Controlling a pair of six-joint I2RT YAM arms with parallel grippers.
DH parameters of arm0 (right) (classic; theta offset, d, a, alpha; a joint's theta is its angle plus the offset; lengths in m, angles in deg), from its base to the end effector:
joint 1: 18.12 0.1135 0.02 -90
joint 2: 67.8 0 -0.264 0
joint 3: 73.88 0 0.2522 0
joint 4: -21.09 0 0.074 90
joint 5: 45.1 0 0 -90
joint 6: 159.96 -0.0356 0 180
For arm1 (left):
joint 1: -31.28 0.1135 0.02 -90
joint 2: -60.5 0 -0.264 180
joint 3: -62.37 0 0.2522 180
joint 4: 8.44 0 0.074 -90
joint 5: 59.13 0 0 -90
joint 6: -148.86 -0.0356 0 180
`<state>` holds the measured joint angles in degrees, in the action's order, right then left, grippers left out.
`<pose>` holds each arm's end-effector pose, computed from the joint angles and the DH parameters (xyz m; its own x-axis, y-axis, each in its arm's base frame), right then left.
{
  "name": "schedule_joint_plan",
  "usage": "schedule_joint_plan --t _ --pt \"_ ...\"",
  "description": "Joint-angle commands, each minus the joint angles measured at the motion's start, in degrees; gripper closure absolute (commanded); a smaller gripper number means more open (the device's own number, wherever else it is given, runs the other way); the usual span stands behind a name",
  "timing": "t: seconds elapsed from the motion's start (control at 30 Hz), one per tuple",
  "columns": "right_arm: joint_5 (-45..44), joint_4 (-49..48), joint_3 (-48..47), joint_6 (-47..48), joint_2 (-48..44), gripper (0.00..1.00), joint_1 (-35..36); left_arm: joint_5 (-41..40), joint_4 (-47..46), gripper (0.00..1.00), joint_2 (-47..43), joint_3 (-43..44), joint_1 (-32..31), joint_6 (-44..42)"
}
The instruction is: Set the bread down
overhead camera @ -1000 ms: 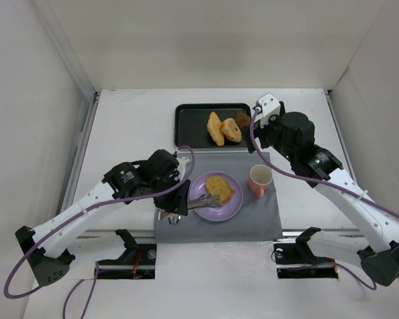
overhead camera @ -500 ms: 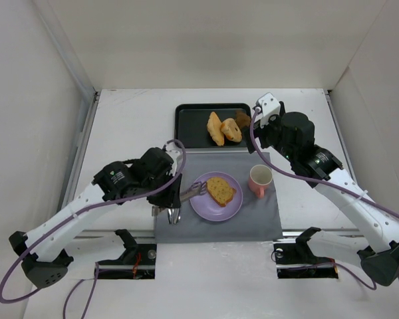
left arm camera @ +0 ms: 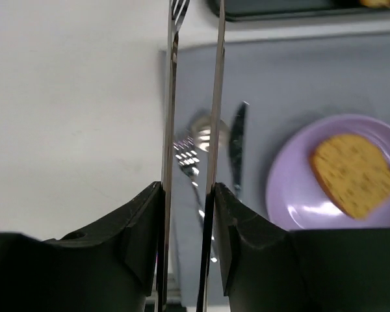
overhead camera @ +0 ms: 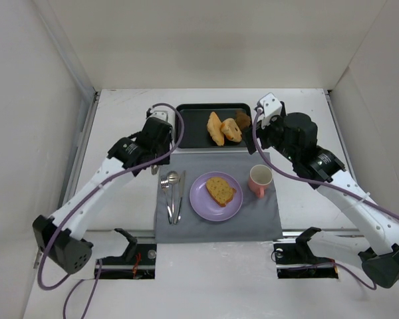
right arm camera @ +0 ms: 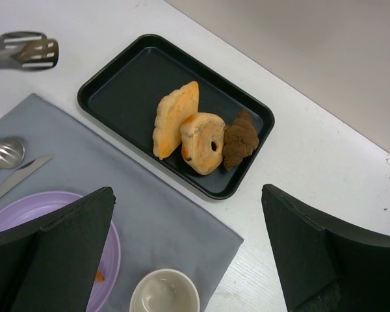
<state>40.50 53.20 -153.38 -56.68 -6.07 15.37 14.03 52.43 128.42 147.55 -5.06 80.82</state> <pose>0.2027 0.1308 0.3959 -0.0889 -0.3334 -0.9386 -0.5226 0.8178 -0.2410 0.1993 -0.1338 0.3584 -0.6642 0.0443 -0.7462 0.1615 0.9832 -0.0854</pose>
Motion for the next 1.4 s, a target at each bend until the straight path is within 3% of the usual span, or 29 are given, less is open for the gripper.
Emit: schedule_joint_plan --t 0.0,0.1,0.33,0.57,0.8,1.37 --pt "1.76 -3.58 -0.18 -0.89 -1.35 0.00 0.52 -6.19 -8.07 0.69 3.51 -0.23 7.03 -6.56" --pt "2.29 -3.06 -0.18 -0.89 -1.88 0.00 0.52 -4.70 -11.95 0.69 7.12 -0.23 14.59 -10.60" --pt "2.29 -3.06 -0.18 -0.89 -1.88 0.00 0.52 -3.02 -17.75 0.69 15.30 0.48 25.51 -12.55" --pt "2.29 -3.06 -0.18 -0.89 -2.41 0.00 0.52 -1.80 -25.56 0.69 21.71 -4.01 29.38 -15.18" --pt "2.29 -3.06 -0.18 -0.89 -1.88 0.00 0.52 0.22 -27.34 0.67 26.82 -4.62 31.59 -16.33" --pt "6.95 1.16 -2.38 -1.41 9.54 0.00 0.52 3.48 -30.33 0.58 34.55 -6.91 33.17 -16.86"
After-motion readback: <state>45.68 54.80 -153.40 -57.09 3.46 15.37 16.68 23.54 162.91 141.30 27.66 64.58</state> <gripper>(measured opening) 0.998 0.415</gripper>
